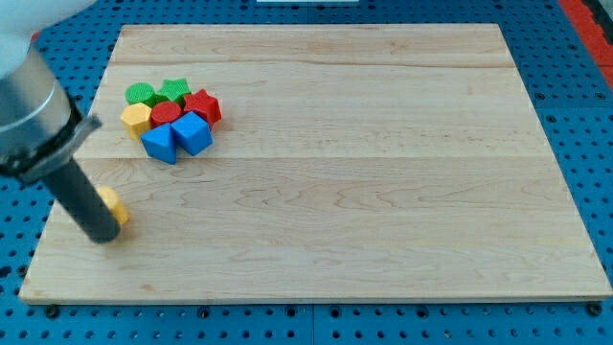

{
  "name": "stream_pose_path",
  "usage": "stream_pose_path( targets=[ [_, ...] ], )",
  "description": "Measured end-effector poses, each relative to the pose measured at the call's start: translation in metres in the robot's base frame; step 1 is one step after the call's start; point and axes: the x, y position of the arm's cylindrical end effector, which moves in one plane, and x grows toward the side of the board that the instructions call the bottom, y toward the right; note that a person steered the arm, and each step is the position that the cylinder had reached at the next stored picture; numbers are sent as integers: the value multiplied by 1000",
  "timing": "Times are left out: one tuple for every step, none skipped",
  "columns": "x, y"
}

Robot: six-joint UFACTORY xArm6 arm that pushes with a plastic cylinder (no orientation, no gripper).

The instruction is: Move the yellow heart to the bottom of the yellow hexagon

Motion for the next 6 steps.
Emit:
stream_pose_path(
  targets=[
    [-45, 0],
    [-37, 0],
    [-40, -21],
    [-66, -17],
    [-89, -8],
    [-89, -8]
  ],
)
